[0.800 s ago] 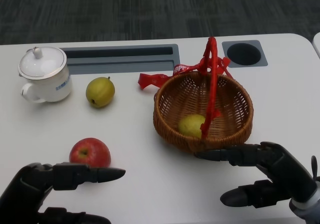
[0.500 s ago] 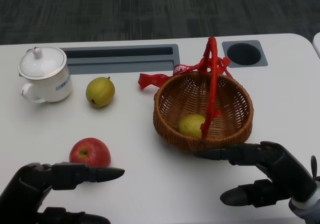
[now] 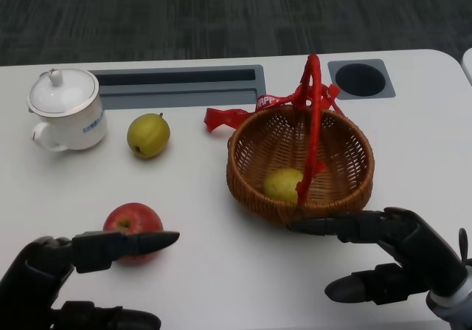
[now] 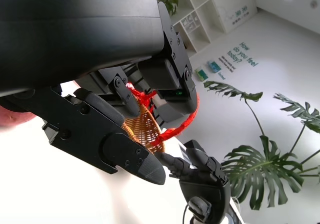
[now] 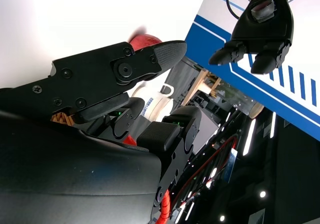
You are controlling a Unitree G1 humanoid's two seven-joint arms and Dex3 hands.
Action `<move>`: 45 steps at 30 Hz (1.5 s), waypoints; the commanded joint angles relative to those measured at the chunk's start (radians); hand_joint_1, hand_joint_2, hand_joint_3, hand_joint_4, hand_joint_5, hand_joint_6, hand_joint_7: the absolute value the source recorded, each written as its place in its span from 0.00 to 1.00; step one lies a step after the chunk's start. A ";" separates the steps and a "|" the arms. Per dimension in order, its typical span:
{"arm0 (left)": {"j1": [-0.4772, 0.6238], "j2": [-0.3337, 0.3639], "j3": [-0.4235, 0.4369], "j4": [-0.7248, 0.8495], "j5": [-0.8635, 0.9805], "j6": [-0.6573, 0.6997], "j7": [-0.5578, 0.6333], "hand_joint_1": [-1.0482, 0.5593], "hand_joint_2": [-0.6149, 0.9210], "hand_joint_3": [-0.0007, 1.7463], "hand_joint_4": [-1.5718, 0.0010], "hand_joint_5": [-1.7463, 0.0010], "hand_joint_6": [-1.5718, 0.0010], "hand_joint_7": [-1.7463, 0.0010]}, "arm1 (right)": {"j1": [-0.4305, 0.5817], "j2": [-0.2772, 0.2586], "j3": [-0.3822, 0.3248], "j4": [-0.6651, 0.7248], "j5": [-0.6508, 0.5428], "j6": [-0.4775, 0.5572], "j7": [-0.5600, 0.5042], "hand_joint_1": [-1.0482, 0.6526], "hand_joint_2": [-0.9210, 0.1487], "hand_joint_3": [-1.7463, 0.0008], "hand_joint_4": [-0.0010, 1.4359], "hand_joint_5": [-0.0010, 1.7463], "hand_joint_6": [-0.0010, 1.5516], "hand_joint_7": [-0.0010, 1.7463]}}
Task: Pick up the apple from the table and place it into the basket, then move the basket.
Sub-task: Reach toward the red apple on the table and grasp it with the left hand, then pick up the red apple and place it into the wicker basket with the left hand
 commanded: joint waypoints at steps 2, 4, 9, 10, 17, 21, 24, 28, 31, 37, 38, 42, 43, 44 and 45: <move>-0.034 0.007 0.087 0.024 0.183 -0.047 0.100 0.26 0.86 0.00 0.69 1.00 0.70 1.00 | -0.011 -0.007 -0.011 -0.007 0.015 0.010 0.003 0.34 0.07 1.00 0.54 0.00 0.47 0.00; -0.051 0.019 0.112 0.036 0.269 -0.048 0.139 0.22 0.86 0.00 0.78 1.00 0.78 1.00 | -0.010 -0.006 -0.009 -0.009 0.016 0.012 0.006 0.34 0.07 1.00 0.54 0.00 0.47 0.00; -0.110 0.053 0.126 0.094 0.424 -0.014 0.223 0.16 0.85 0.00 0.85 0.99 0.86 0.99 | -0.009 -0.004 -0.013 -0.007 0.008 0.007 0.000 0.34 0.07 1.00 0.54 0.00 0.47 0.00; -0.121 0.059 0.123 0.112 0.445 -0.003 0.239 0.15 0.85 0.00 0.84 0.99 0.85 0.99 | -0.009 -0.004 -0.013 -0.008 0.008 0.007 -0.001 0.34 0.07 1.00 0.54 0.00 0.47 0.00; -0.267 0.093 0.047 0.390 0.575 0.034 0.362 0.18 0.82 0.00 0.83 0.99 0.83 0.99 | 0.002 -0.004 -0.010 -0.025 0.016 0.012 0.004 0.35 0.06 1.00 0.54 0.00 0.47 0.00; -0.369 0.095 -0.028 0.600 0.667 0.032 0.485 0.20 0.83 0.00 0.82 0.99 0.84 1.00 | 0.010 -0.008 -0.009 -0.038 0.019 0.014 0.005 0.35 0.06 1.00 0.54 0.00 0.47 0.00; -0.449 0.086 -0.089 0.755 0.716 0.037 0.580 0.22 0.83 0.00 0.81 0.99 0.83 0.99 | 0.016 -0.008 -0.009 -0.046 0.033 0.020 0.011 0.35 0.07 1.00 0.54 0.00 0.47 0.00; -0.547 0.069 -0.162 0.951 0.748 0.043 0.683 0.26 0.83 0.00 0.79 0.99 0.81 0.99 | 0.021 -0.010 -0.012 -0.050 0.037 0.014 0.012 0.36 0.07 1.00 0.55 0.00 0.47 0.00; -0.606 0.053 -0.206 1.066 0.754 0.056 0.735 0.28 0.83 0.00 0.78 0.99 0.80 0.99 | 0.025 -0.011 -0.012 -0.056 0.039 0.010 0.011 0.36 0.07 1.00 0.55 0.00 0.46 0.00; -0.664 0.035 -0.262 1.186 0.743 0.104 0.792 0.31 0.84 0.00 0.73 0.98 0.76 0.98 | 0.034 -0.014 -0.011 -0.064 0.047 0.009 0.014 0.36 0.07 1.00 0.53 0.00 0.46 0.00; -0.667 0.034 -0.269 1.194 0.742 0.107 0.800 0.31 0.84 0.00 0.72 0.98 0.75 0.98 | 0.035 -0.015 -0.011 -0.066 0.049 0.009 0.016 0.36 0.07 1.00 0.53 0.00 0.46 0.00; -0.672 0.029 -0.299 1.218 0.744 0.150 0.824 0.35 0.84 0.00 0.65 0.97 0.69 0.97 | 0.044 -0.018 -0.007 -0.083 0.064 0.019 0.026 0.36 0.06 1.00 0.52 0.00 0.46 0.00; -0.672 0.028 -0.305 1.223 0.743 0.162 0.827 0.36 0.84 0.00 0.63 0.97 0.66 0.97 | 0.047 -0.018 -0.006 -0.089 0.068 0.022 0.029 0.36 0.06 1.00 0.52 0.00 0.46 0.00; -0.671 0.027 -0.309 1.224 0.739 0.169 0.829 0.37 0.85 0.00 0.59 0.96 0.63 0.97 | 0.050 -0.018 -0.005 -0.095 0.071 0.025 0.031 0.36 0.06 1.00 0.52 0.00 0.46 0.00; -0.666 0.026 -0.311 1.222 0.734 0.168 0.833 0.40 0.86 0.00 0.54 0.96 0.59 0.96 | 0.053 -0.018 -0.005 -0.101 0.072 0.029 0.032 0.36 0.06 1.00 0.52 0.00 0.46 0.00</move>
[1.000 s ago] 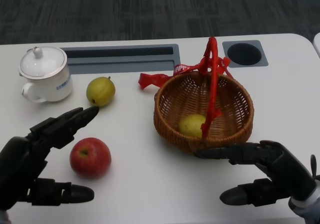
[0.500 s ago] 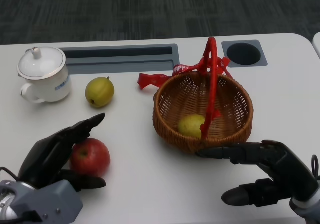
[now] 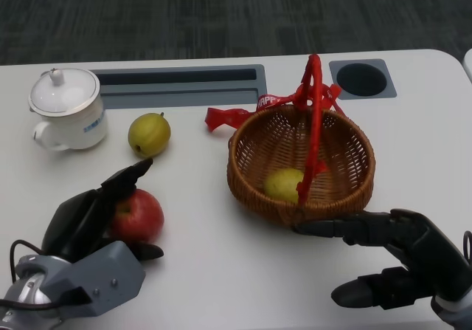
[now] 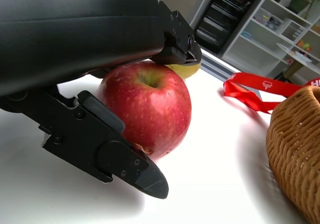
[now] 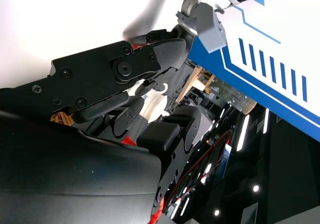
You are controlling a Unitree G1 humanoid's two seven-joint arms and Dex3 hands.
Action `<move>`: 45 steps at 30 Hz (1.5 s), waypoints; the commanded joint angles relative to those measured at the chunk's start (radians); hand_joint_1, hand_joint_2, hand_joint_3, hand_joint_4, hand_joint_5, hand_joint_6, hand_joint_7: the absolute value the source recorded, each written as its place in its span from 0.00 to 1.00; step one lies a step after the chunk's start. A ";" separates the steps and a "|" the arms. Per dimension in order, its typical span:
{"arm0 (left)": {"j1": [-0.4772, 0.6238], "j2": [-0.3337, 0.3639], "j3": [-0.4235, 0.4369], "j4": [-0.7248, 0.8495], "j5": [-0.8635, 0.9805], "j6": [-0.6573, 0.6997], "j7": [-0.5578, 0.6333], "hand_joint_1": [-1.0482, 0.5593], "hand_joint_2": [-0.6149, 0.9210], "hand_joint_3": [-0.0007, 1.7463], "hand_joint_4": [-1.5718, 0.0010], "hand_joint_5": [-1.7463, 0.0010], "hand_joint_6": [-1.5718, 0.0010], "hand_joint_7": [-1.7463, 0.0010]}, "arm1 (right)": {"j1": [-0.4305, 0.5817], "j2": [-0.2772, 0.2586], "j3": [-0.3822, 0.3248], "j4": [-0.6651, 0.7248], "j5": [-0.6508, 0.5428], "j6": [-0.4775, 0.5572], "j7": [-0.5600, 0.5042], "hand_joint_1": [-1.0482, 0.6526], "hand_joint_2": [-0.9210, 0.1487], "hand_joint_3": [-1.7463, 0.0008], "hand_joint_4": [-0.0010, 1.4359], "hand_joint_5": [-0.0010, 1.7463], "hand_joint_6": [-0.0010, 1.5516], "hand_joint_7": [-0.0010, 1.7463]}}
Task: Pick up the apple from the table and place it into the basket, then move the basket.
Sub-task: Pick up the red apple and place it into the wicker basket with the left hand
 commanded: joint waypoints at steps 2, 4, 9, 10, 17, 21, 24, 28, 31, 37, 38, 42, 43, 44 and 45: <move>0.040 0.005 -0.014 0.013 -0.017 0.031 0.016 0.47 0.89 0.01 0.40 0.95 0.46 0.96 | 0.016 -0.012 -0.005 -0.036 0.016 0.018 0.003 0.35 0.06 1.00 0.53 0.00 0.46 0.00; 0.060 0.010 -0.009 -0.016 -0.039 -0.009 0.024 0.54 0.92 0.01 0.30 0.96 0.36 0.96 | 0.020 -0.012 -0.008 -0.044 0.008 0.023 -0.002 0.35 0.06 1.00 0.53 0.00 0.46 0.00; 0.112 0.027 0.013 -0.126 -0.104 -0.102 0.004 0.57 0.94 0.00 0.25 0.97 0.31 0.98 | 0.018 -0.008 -0.007 -0.046 0.007 0.028 0.000 0.34 0.05 1.00 0.54 0.00 0.46 0.00; 0.126 0.029 0.022 -0.156 -0.119 -0.117 -0.001 0.58 0.94 0.00 0.24 0.97 0.31 0.98 | 0.016 -0.007 -0.007 -0.045 0.007 0.029 0.001 0.34 0.05 1.00 0.54 0.00 0.46 0.00; 0.220 0.014 0.098 -0.419 -0.197 -0.164 0.000 0.57 0.92 0.00 0.21 0.97 0.30 0.98 | 0.013 -0.004 -0.006 -0.042 0.006 0.032 0.003 0.33 0.04 1.00 0.55 0.00 0.47 0.00; 0.260 0.003 0.137 -0.574 -0.204 -0.142 0.000 0.57 0.93 0.00 0.22 0.98 0.31 0.99 | 0.010 0.000 -0.006 -0.039 0.005 0.029 0.002 0.33 0.04 1.00 0.55 0.00 0.47 0.00; 0.263 -0.008 0.155 -0.656 -0.206 -0.117 -0.012 0.56 0.94 0.00 0.22 0.99 0.31 1.00 | 0.010 0.001 -0.006 -0.039 0.000 0.030 0.000 0.33 0.03 1.00 0.55 0.00 0.47 0.00; 0.236 -0.023 0.160 -0.721 -0.207 -0.078 -0.040 0.55 0.94 0.00 0.22 0.99 0.31 1.00 | 0.013 0.005 -0.005 -0.040 0.004 0.032 0.001 0.33 0.03 1.00 0.55 0.00 0.47 0.00; 0.199 -0.039 0.152 -0.729 -0.213 -0.059 -0.070 0.55 0.93 0.00 0.22 0.99 0.30 1.00 | 0.018 0.008 -0.004 -0.045 0.005 0.033 0.000 0.33 0.03 1.00 0.55 0.00 0.47 0.00; 0.056 -0.087 0.126 -0.614 -0.207 -0.061 -0.092 0.55 0.92 0.00 0.21 0.99 0.29 0.99 | 0.032 0.011 -0.004 -0.065 0.000 0.025 -0.007 0.33 0.02 1.00 0.55 0.00 0.47 0.00; 0.028 -0.097 0.123 -0.586 -0.210 -0.060 -0.097 0.55 0.92 0.00 0.21 0.99 0.29 0.99 | 0.035 0.011 -0.004 -0.070 0.000 0.026 -0.009 0.33 0.02 1.00 0.55 0.00 0.47 0.00; -0.105 -0.145 0.113 -0.430 -0.232 -0.039 -0.134 0.58 0.92 0.00 0.21 0.99 0.30 1.00 | 0.053 0.010 -0.005 -0.096 0.004 0.034 -0.017 0.33 0.02 1.00 0.55 0.00 0.47 0.00; -0.134 -0.156 0.113 -0.390 -0.238 -0.033 -0.145 0.58 0.92 0.00 0.21 0.99 0.30 1.00 | 0.058 0.010 -0.005 -0.103 0.005 0.036 -0.019 0.33 0.02 1.00 0.55 0.00 0.47 0.00; -0.162 -0.167 0.113 -0.350 -0.244 -0.027 -0.153 0.58 0.93 0.01 0.20 0.99 0.30 1.00 | 0.063 0.010 -0.005 -0.112 0.006 0.039 -0.021 0.32 0.02 1.00 0.55 0.00 0.47 0.00; -0.189 -0.176 0.113 -0.311 -0.247 -0.023 -0.157 0.57 0.93 0.01 0.19 0.99 0.30 1.00 | 0.069 0.010 -0.004 -0.121 0.006 0.041 -0.023 0.33 0.02 1.00 0.55 0.00 0.47 0.00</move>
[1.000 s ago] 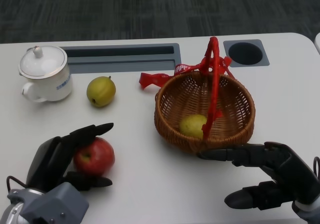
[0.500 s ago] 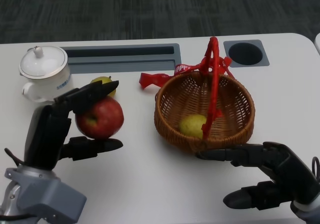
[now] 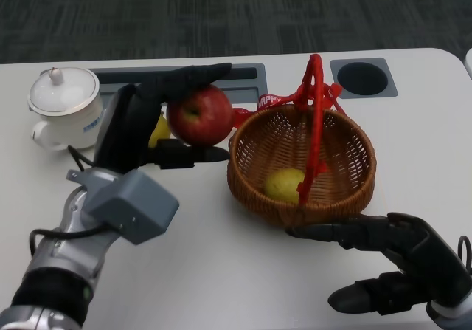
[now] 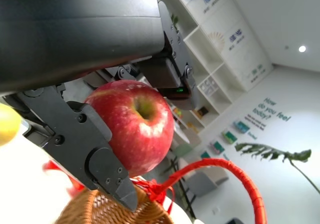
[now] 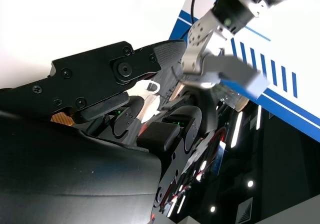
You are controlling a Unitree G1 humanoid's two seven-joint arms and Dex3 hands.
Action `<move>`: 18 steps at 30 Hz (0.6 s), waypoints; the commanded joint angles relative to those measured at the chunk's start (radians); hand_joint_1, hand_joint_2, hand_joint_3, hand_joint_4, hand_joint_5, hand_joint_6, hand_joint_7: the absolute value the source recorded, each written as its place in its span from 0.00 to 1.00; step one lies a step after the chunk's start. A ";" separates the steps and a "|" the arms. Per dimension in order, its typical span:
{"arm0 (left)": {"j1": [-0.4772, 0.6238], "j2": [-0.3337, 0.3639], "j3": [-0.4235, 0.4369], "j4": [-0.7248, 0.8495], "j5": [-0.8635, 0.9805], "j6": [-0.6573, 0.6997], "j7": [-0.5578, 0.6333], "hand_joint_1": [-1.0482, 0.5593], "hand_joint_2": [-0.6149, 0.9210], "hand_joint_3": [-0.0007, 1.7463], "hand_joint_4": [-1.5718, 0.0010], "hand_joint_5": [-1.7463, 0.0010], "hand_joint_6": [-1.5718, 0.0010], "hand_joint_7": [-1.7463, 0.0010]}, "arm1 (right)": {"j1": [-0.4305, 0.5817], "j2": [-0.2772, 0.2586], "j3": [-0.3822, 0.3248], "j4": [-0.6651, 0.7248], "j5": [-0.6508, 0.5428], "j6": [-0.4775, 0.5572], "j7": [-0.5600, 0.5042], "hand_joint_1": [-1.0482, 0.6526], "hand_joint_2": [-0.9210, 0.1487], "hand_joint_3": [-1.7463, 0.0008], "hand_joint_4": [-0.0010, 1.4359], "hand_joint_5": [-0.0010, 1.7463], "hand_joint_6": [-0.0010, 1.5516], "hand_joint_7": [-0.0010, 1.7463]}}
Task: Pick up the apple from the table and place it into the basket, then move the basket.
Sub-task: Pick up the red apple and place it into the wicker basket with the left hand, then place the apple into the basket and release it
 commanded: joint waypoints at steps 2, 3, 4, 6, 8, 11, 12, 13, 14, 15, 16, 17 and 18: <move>-0.124 -0.034 0.000 0.152 -0.025 0.021 -0.014 0.56 0.93 0.00 0.18 0.99 0.30 1.00 | 0.034 -0.011 -0.005 -0.050 0.004 0.013 -0.021 0.33 0.02 1.00 0.54 0.00 0.47 0.00; -0.146 -0.044 -0.002 0.184 -0.023 0.026 -0.012 0.55 0.93 0.00 0.18 0.99 0.30 1.00 | 0.041 -0.012 -0.004 -0.060 0.004 0.016 -0.024 0.33 0.02 1.00 0.54 0.00 0.48 0.00; -0.165 -0.054 -0.004 0.212 -0.022 0.030 -0.013 0.54 0.93 0.00 0.19 0.99 0.30 1.00 | 0.048 -0.014 -0.004 -0.070 0.004 0.020 -0.026 0.33 0.02 1.00 0.54 0.00 0.48 0.00; -0.190 -0.072 -0.009 0.259 -0.021 0.029 -0.018 0.54 0.93 0.00 0.21 1.00 0.30 1.00 | 0.061 -0.017 -0.003 -0.090 0.004 0.028 -0.030 0.33 0.02 1.00 0.54 0.00 0.48 0.00; -0.205 -0.088 -0.014 0.299 -0.019 0.026 -0.023 0.54 0.94 0.00 0.23 1.00 0.31 1.00 | 0.071 -0.017 -0.003 -0.108 0.007 0.033 -0.034 0.34 0.03 1.00 0.54 0.00 0.48 0.00; -0.215 -0.119 -0.016 0.345 -0.027 0.039 -0.044 0.53 0.95 0.00 0.23 1.00 0.31 1.00 | 0.084 -0.017 -0.001 -0.131 0.018 0.040 -0.035 0.34 0.03 1.00 0.53 0.00 0.48 0.00; -0.216 -0.129 -0.017 0.356 -0.029 0.046 -0.050 0.53 0.95 0.01 0.23 1.00 0.31 1.00 | 0.087 -0.017 0.001 -0.137 0.021 0.043 -0.034 0.35 0.03 1.00 0.53 0.00 0.47 0.00; -0.215 -0.138 -0.019 0.365 -0.027 0.050 -0.052 0.53 0.95 0.00 0.23 1.00 0.31 1.00 | 0.090 -0.016 0.003 -0.144 0.023 0.045 -0.033 0.35 0.03 1.00 0.53 0.00 0.47 0.00; -0.213 -0.144 -0.023 0.373 -0.023 0.052 -0.051 0.52 0.95 0.00 0.23 1.00 0.31 1.00 | 0.093 -0.015 0.004 -0.149 0.024 0.047 -0.034 0.35 0.03 1.00 0.53 0.00 0.47 0.00; -0.211 -0.150 -0.027 0.380 -0.018 0.054 -0.050 0.51 0.95 0.00 0.23 1.00 0.31 1.00 | 0.095 -0.013 0.004 -0.153 0.024 0.047 -0.035 0.35 0.03 1.00 0.53 0.00 0.47 0.00; -0.208 -0.155 -0.030 0.386 -0.015 0.056 -0.050 0.51 0.95 0.00 0.23 1.00 0.31 1.00 | 0.096 -0.012 0.005 -0.156 0.022 0.046 -0.035 0.35 0.03 1.00 0.53 0.00 0.47 0.00; -0.204 -0.161 -0.031 0.391 -0.015 0.058 -0.052 0.50 0.95 0.00 0.23 1.00 0.31 1.00 | 0.096 -0.012 0.005 -0.158 0.020 0.046 -0.036 0.35 0.03 1.00 0.53 0.00 0.47 0.00; -0.201 -0.166 -0.031 0.397 -0.016 0.061 -0.054 0.50 0.96 0.00 0.23 1.00 0.31 1.00 | 0.097 -0.012 0.005 -0.161 0.018 0.045 -0.037 0.35 0.02 1.00 0.53 0.00 0.47 0.00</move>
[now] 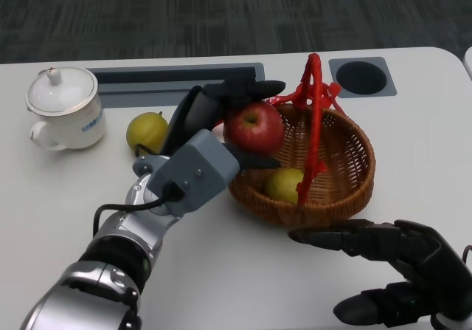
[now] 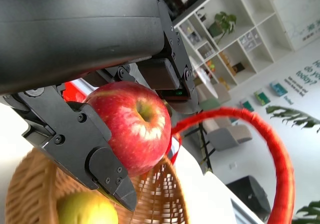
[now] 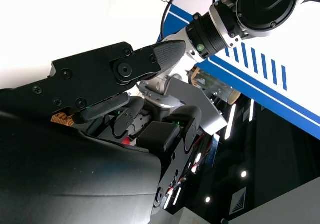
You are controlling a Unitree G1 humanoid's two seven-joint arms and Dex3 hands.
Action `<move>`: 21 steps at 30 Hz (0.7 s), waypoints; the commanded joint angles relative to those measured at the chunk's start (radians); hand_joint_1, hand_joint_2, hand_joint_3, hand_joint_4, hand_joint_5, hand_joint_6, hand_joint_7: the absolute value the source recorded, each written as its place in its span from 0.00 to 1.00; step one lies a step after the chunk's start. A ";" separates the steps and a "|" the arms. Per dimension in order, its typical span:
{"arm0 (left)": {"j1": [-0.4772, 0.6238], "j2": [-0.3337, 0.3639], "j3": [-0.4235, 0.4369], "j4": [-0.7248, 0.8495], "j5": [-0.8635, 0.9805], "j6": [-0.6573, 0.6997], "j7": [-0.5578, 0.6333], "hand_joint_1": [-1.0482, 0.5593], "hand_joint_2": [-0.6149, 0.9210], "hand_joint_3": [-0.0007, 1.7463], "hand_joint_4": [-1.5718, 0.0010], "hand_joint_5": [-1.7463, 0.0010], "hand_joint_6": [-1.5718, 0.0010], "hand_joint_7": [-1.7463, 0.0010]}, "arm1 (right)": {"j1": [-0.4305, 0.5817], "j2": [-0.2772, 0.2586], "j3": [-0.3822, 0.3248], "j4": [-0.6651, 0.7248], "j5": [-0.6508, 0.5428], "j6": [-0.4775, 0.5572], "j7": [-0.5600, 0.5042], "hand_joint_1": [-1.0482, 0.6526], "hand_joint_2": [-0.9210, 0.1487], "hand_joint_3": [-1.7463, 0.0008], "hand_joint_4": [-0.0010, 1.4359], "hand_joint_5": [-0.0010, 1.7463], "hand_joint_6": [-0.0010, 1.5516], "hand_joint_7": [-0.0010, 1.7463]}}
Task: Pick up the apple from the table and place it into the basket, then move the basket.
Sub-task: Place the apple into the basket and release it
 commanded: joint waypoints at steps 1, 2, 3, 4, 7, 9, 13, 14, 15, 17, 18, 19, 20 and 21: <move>-0.003 -0.011 -0.002 0.018 -0.009 0.008 -0.008 0.50 0.96 0.00 0.23 1.00 0.31 1.00 | 0.013 -0.008 0.001 -0.025 0.006 0.003 -0.010 0.34 0.02 1.00 0.53 0.00 0.47 0.00; 0.000 -0.017 -0.002 0.023 -0.010 0.012 -0.006 0.50 0.96 0.00 0.24 1.00 0.31 1.00 | 0.014 -0.009 0.002 -0.028 0.006 0.005 -0.011 0.34 0.02 1.00 0.53 0.00 0.47 0.00; 0.003 -0.021 -0.002 0.027 -0.009 0.016 -0.004 0.50 0.96 0.00 0.24 1.00 0.31 1.00 | 0.016 -0.009 0.003 -0.033 0.006 0.008 -0.012 0.34 0.01 1.00 0.53 0.00 0.48 0.00; 0.006 -0.025 -0.003 0.031 -0.007 0.022 0.000 0.50 0.95 0.00 0.24 1.00 0.31 1.00 | 0.018 -0.009 0.004 -0.038 0.009 0.011 -0.011 0.33 0.01 1.00 0.53 0.00 0.48 0.00; 0.010 -0.033 -0.008 0.040 0.000 0.050 0.005 0.50 0.95 0.00 0.28 1.00 0.34 1.00 | 0.026 -0.011 0.007 -0.053 0.016 0.021 -0.010 0.33 0.01 1.00 0.53 0.00 0.48 0.00; 0.011 -0.034 -0.013 0.041 0.003 0.068 0.004 0.49 0.94 0.00 0.36 1.00 0.40 1.00 | 0.031 -0.013 0.006 -0.061 0.015 0.024 -0.011 0.33 0.00 1.00 0.53 0.00 0.48 0.00; 0.004 -0.013 -0.039 0.037 0.019 0.091 -0.046 0.40 0.92 0.00 0.67 1.00 0.69 1.00 | 0.038 -0.015 0.002 -0.070 0.011 0.030 -0.014 0.33 0.00 0.99 0.53 0.00 0.48 0.00; 0.000 -0.005 -0.049 0.036 0.023 0.095 -0.071 0.36 0.91 0.00 0.76 1.00 0.78 1.00 | 0.039 -0.015 0.001 -0.072 0.011 0.032 -0.014 0.33 0.00 0.99 0.53 0.00 0.48 0.00; -0.005 0.005 -0.058 0.035 0.028 0.099 -0.095 0.33 0.91 0.00 0.84 1.00 0.85 1.00 | 0.040 -0.014 0.001 -0.072 0.011 0.033 -0.014 0.33 0.00 0.99 0.53 0.00 0.48 0.00; -0.012 0.022 -0.073 0.031 0.033 0.102 -0.136 0.26 0.90 0.00 0.95 1.00 0.96 1.00 | 0.041 -0.013 0.000 -0.073 0.011 0.035 -0.015 0.33 0.00 0.99 0.54 0.00 0.48 0.00; -0.015 0.028 -0.076 0.027 0.032 0.101 -0.151 0.24 0.90 0.00 0.98 1.00 0.98 1.00 | 0.041 -0.013 0.000 -0.073 0.012 0.035 -0.015 0.32 0.00 0.99 0.54 0.00 0.48 0.00; -0.017 0.034 -0.078 0.023 0.031 0.097 -0.164 0.22 0.90 0.00 0.99 1.00 0.99 1.00 | 0.041 -0.013 0.000 -0.074 0.012 0.035 -0.014 0.32 0.00 1.00 0.54 0.00 0.48 0.00; -0.020 0.039 -0.078 0.020 0.028 0.093 -0.177 0.21 0.90 0.00 0.99 1.00 1.00 1.00 | 0.039 -0.013 -0.001 -0.074 0.014 0.034 -0.013 0.32 0.00 1.00 0.54 0.00 0.48 0.00; -0.022 0.043 -0.076 0.017 0.024 0.087 -0.188 0.19 0.90 0.00 1.00 1.00 1.00 1.00 | 0.036 -0.014 -0.001 -0.073 0.017 0.032 -0.012 0.32 0.00 1.00 0.54 0.00 0.48 0.00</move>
